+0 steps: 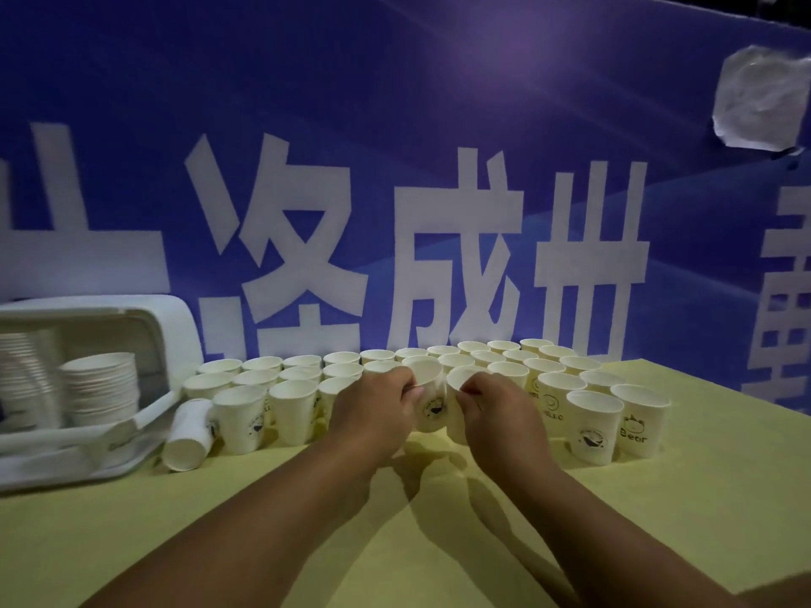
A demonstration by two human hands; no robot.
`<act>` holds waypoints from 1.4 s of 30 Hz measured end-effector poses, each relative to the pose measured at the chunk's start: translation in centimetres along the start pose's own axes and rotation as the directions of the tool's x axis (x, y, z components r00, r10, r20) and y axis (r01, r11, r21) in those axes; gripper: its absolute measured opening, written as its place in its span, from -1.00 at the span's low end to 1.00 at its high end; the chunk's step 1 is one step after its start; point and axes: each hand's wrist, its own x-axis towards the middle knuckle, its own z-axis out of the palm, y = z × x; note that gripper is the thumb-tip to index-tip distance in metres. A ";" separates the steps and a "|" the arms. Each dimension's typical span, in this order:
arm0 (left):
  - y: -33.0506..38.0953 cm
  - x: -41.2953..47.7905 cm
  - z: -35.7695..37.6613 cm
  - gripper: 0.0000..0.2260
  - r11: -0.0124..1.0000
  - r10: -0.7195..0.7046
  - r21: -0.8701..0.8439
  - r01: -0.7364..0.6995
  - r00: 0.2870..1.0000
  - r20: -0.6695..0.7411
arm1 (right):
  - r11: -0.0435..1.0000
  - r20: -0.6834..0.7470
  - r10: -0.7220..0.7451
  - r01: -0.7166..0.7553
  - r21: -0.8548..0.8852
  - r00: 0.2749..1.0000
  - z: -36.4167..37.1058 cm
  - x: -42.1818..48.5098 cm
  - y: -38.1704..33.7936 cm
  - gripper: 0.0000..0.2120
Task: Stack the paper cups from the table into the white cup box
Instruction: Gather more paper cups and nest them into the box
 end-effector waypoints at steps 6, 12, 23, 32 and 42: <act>-6.2 -0.9 -5.2 -0.82 1.000 -0.016 0.016 0.019 0.992 -0.126 | 0.989 -0.006 -0.091 0.091 0.120 0.996 3.3 0.8 -6.6 -0.88; -12.5 -1.4 -9.3 -0.82 0.996 0.000 0.091 0.022 0.973 -0.231 | 0.962 0.011 -0.133 0.127 0.241 0.991 7.2 1.5 -12.3 -0.85; -23.0 -2.8 -14.4 -0.84 0.992 -0.045 0.082 0.098 0.871 -0.489 | 0.881 0.004 -0.195 0.174 0.440 0.981 15.3 1.9 -19.9 -0.93; -28.4 -3.8 -19.0 -0.87 0.969 -0.246 -0.163 0.184 0.712 -0.658 | 0.800 0.003 -0.238 0.194 0.568 0.971 19.9 1.7 -27.1 -0.94; -30.3 -4.1 -19.0 -0.84 0.920 -0.239 0.136 0.367 0.802 -0.547 | 0.689 0.003 -0.173 0.119 0.715 0.985 22.6 2.2 -31.6 -0.88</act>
